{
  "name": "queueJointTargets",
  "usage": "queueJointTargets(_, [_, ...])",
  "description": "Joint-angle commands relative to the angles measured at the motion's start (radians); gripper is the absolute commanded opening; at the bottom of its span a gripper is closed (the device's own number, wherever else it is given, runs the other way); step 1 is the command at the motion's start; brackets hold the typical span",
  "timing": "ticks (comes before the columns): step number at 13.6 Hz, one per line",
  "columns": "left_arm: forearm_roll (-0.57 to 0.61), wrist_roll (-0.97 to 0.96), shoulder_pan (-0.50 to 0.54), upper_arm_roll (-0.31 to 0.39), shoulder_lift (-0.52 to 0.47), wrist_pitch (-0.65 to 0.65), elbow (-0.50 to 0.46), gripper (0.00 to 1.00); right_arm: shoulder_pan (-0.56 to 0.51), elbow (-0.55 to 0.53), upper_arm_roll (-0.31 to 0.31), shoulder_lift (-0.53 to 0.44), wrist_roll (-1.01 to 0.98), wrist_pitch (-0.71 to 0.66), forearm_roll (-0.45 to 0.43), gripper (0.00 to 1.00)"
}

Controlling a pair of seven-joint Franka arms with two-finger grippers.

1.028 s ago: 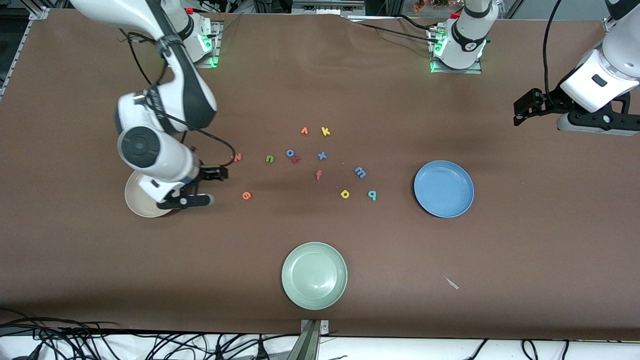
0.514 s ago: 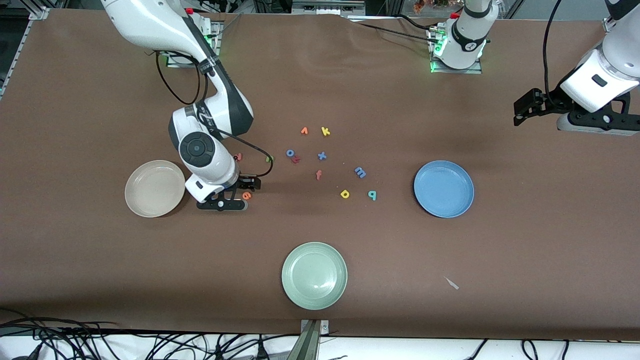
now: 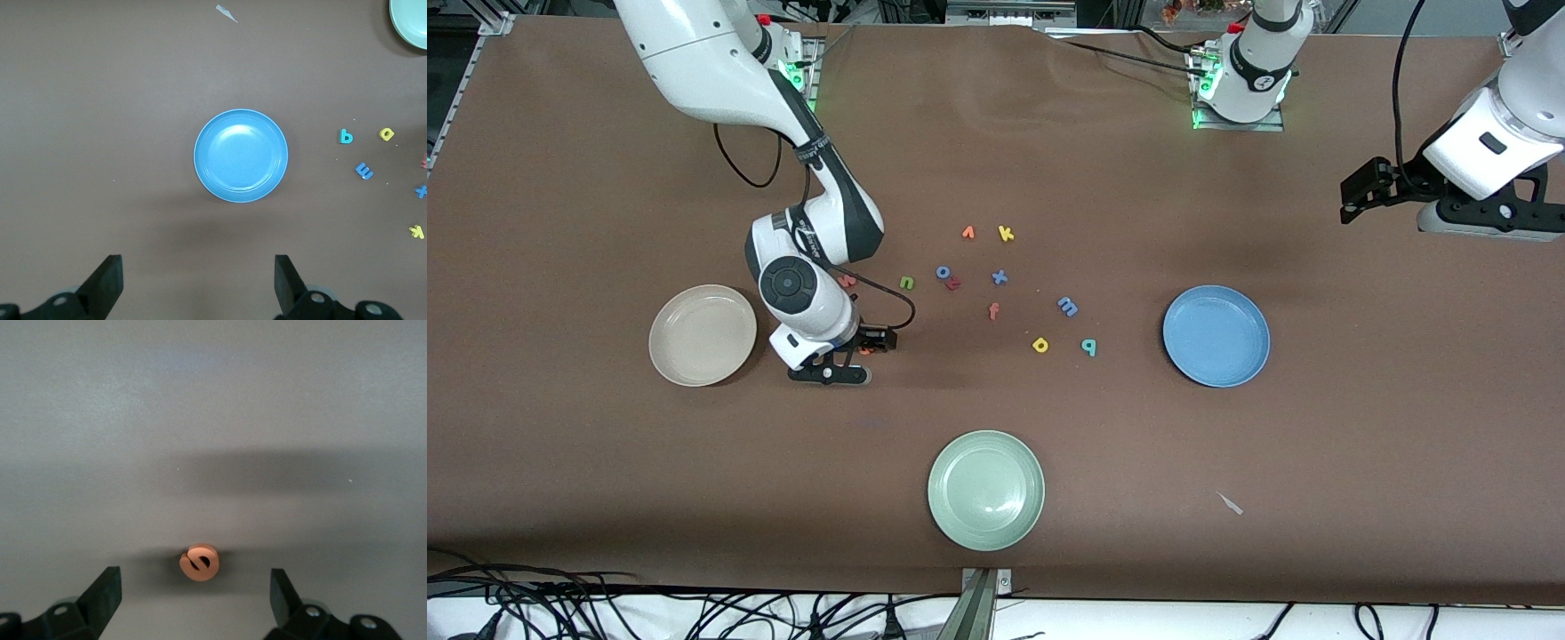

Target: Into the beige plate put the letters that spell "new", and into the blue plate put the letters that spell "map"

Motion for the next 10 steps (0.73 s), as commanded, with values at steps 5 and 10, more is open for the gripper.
queueJointTargets(5, [0.020,0.011,0.010,-0.011,-0.006,0.000,0.003,1.00,0.000,-0.004,0.001,0.039,0.008,0.064,0.019,0.84])
queueJointTargets(10, [0.020,0.008,0.008,-0.012,-0.006,0.000,0.003,1.00,0.002,-0.004,0.008,0.042,0.002,0.061,0.043,0.60])
